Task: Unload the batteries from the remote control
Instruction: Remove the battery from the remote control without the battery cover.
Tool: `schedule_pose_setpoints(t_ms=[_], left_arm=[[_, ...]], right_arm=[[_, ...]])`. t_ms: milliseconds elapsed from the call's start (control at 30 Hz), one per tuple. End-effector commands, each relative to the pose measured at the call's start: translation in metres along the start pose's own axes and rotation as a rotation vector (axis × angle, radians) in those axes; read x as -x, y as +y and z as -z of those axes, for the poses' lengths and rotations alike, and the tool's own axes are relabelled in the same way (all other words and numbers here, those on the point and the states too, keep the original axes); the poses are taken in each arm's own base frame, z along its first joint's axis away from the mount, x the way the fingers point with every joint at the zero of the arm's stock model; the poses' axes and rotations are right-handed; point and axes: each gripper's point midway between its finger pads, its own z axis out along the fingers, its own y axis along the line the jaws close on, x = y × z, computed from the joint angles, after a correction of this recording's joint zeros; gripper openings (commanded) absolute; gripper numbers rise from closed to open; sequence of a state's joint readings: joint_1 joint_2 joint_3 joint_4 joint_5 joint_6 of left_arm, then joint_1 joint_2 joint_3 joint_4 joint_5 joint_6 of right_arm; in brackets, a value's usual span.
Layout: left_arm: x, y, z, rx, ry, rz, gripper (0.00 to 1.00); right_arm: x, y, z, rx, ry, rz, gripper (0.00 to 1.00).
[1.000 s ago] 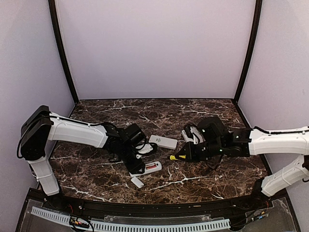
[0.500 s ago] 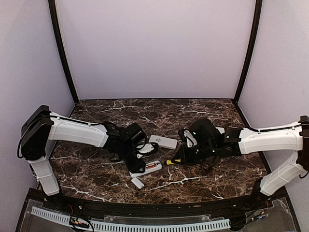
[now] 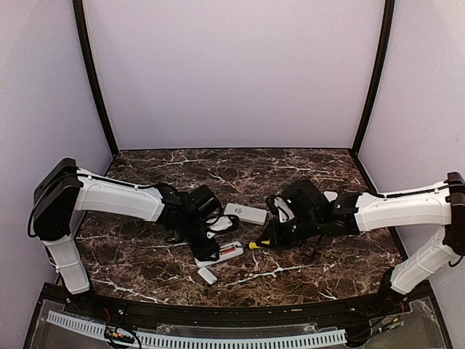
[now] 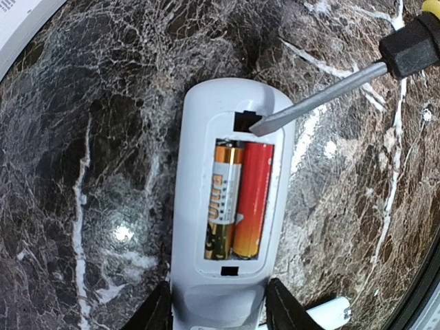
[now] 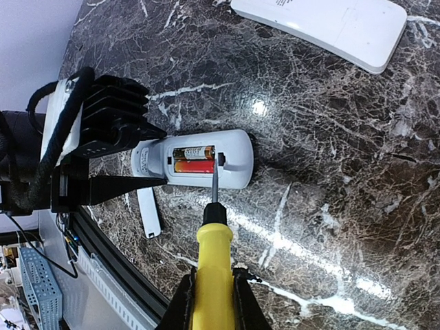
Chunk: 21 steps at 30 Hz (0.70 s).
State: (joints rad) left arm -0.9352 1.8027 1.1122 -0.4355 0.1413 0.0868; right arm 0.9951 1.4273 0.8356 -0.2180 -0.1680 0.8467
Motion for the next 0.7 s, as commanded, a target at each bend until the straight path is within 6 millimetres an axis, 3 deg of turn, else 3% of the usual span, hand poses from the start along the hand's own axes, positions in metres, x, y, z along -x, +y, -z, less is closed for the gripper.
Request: schedule_pose_setpoints(t_ms=[0,133,667], left_arm=[[-0.0143,0.0009,-0.0074,-0.003,0.062,-0.002,0.47],[-0.0141,0.0005,-0.0078,-0.003,0.064,-0.005,0.49],[-0.0157,-0.0052,-0.011,-0.029,0.079,-0.017,0.4]], right_arm=[[0.0042,0.0124,0.0006,0.032,-0.008,0.017,0.0],[0.0027,0.0114,-0.0007,0.03,-0.001,0.015,0.0],[-0.0039,0.0116,-0.0061,0.047,0.027,0.006,0.0]])
